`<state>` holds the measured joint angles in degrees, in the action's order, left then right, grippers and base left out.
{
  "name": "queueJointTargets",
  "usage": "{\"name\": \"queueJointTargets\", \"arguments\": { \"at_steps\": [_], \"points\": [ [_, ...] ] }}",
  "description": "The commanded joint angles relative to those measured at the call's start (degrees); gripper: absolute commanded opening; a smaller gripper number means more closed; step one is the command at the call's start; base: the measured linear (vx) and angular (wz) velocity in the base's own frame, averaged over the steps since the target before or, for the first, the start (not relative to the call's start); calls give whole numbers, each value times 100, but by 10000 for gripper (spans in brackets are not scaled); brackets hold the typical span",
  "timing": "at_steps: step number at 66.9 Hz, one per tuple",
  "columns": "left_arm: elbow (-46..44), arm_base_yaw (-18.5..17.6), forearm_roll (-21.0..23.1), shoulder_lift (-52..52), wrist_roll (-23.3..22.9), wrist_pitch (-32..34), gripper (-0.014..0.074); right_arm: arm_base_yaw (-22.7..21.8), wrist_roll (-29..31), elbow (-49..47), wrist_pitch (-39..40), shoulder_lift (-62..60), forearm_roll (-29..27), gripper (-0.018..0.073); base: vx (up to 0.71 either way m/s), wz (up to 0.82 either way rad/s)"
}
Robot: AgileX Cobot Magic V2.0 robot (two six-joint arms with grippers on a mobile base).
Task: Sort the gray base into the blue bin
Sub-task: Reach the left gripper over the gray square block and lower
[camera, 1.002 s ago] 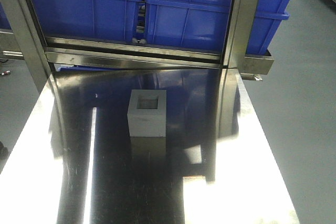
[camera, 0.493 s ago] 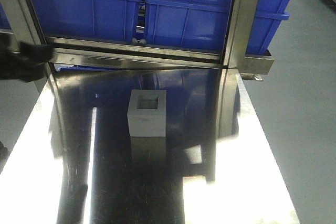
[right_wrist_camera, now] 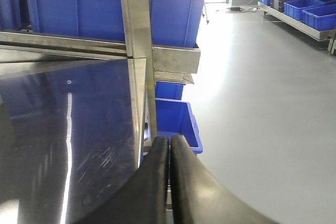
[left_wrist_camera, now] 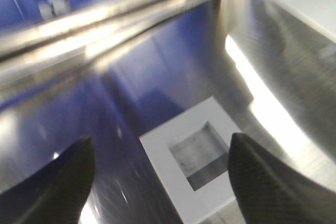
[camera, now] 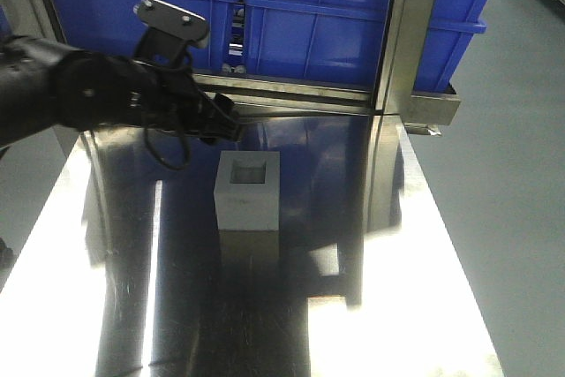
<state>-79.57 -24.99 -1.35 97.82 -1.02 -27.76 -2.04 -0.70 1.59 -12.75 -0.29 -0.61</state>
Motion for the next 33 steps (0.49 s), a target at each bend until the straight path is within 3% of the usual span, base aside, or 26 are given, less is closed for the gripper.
{"name": "queueJointTargets", "arguments": {
  "at_steps": [1,16,33],
  "points": [
    [-595,-61,-547,106,-949,-124,512,4,70,12,415,103,21,-5,0,0],
    [-1122,-61,-527,685,-1042,-441,533,4,70,12,415,103,21,-5,0,0],
    [-1134,-61,62,1164,-1042,-317,638,4,70,12,415,103,21,-5,0,0]
  ]
}}
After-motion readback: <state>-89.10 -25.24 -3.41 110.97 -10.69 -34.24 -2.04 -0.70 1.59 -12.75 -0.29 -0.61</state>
